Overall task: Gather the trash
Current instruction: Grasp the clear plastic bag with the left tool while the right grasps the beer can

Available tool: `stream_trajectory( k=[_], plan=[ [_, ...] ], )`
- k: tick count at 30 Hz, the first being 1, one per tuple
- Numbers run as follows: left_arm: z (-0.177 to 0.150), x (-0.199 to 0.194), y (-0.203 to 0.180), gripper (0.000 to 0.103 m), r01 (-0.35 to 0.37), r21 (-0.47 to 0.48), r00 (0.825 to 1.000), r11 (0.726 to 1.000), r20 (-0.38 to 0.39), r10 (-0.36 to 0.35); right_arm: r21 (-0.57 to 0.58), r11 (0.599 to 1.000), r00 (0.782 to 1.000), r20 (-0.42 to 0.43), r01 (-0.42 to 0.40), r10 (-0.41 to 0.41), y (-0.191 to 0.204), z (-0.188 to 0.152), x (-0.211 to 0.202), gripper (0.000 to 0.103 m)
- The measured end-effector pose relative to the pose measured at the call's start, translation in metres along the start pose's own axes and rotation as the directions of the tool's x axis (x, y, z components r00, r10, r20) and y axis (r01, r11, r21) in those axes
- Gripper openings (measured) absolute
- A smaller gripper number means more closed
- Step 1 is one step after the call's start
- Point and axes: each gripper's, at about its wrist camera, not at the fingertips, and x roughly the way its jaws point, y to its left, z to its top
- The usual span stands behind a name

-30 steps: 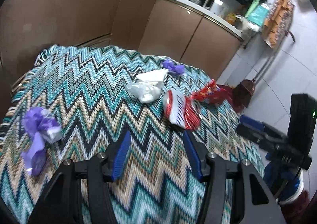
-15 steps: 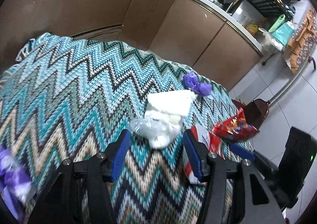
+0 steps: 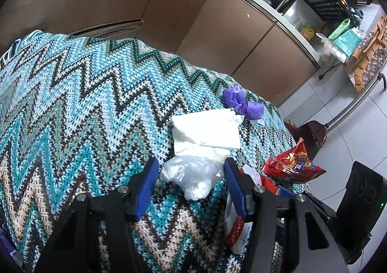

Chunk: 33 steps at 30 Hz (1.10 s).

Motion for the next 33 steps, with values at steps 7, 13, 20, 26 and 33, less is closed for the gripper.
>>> stream_trajectory(
  k=[7,13,20,26,33],
  plan=[
    [-0.004,-0.001,0.001,0.054,0.039,-0.026,0.999,0.999,0.002,-0.038,0.005,1.0,1.0,-0.024,-0.008,0.008,-0.001,0.001,0.007,0.069],
    [-0.009,-0.007,0.005,0.052,0.08,-0.051,0.997,0.996,-0.01,-0.08,0.024,1.0,0.999,-0.032,-0.007,0.008,-0.006,0.001,0.006,0.058],
    [-0.012,-0.013,0.01,0.032,0.118,-0.098,0.993,0.988,-0.008,-0.119,-0.001,1.0,0.999,-0.045,0.011,-0.012,-0.002,0.002,0.009,0.058],
    [-0.014,-0.018,0.015,0.018,0.109,-0.117,0.994,0.987,-0.007,-0.11,-0.014,1.0,0.999,-0.033,0.028,-0.029,0.004,0.0,0.005,0.056],
    [-0.029,-0.054,0.005,0.018,0.125,-0.078,0.992,0.989,0.011,-0.124,0.005,0.999,0.999,-0.02,0.034,-0.034,0.006,-0.019,-0.026,0.056]
  ],
)
